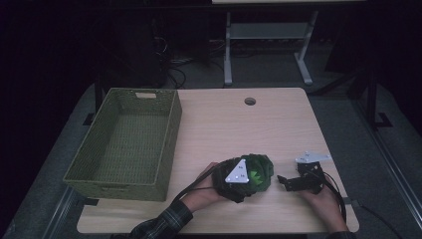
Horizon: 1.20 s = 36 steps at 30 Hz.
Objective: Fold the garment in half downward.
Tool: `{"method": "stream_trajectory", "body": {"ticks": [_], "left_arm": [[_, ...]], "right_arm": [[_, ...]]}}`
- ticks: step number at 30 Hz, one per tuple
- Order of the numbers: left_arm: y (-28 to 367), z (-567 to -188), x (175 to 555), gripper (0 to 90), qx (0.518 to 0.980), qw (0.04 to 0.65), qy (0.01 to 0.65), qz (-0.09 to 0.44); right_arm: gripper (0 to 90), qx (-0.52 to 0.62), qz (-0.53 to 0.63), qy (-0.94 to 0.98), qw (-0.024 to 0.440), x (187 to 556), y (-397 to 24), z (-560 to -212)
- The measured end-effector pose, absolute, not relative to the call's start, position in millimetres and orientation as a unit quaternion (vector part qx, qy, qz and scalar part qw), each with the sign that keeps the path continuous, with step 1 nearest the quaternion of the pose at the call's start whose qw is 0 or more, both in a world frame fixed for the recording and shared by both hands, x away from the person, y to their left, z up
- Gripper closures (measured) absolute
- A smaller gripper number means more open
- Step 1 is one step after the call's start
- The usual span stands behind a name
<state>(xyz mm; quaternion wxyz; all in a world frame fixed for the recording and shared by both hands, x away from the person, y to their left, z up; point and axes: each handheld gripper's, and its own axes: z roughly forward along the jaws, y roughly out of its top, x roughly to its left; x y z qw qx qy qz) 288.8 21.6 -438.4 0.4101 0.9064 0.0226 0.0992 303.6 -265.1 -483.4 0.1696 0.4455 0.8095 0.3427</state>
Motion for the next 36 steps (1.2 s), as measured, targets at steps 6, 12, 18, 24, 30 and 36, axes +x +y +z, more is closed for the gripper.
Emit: {"method": "stream_trajectory", "body": {"ticks": [6,12,18,24,30,36], "left_arm": [[10.9,-458.0,292.6,28.3,0.916,0.388,0.028,0.097],[5.7,-470.0,298.2,35.2,0.918,0.373,0.036,0.133],[8.1,-470.9,300.8,51.6,0.914,0.378,0.04,0.141],[13.5,-466.5,310.3,69.2,0.911,0.394,0.063,0.104],[14.8,-463.1,312.0,73.0,0.907,0.403,0.073,0.093],[18.7,-454.6,312.8,73.7,0.905,0.409,0.076,0.089]], "right_arm": [[3.2,0.445,0.343,0.809,0.17,303.5,-265.0,-483.5],[3.3,0.445,0.343,0.81,0.17,303.4,-265.1,-483.5],[3.3,0.445,0.343,0.809,0.17,303.3,-265.1,-483.6],[3.3,0.445,0.343,0.81,0.17,303.3,-265.1,-483.5],[3.3,0.445,0.343,0.809,0.17,303.3,-265.0,-483.5],[3.3,0.445,0.343,0.809,0.17,303.3,-265.0,-483.5]]}}
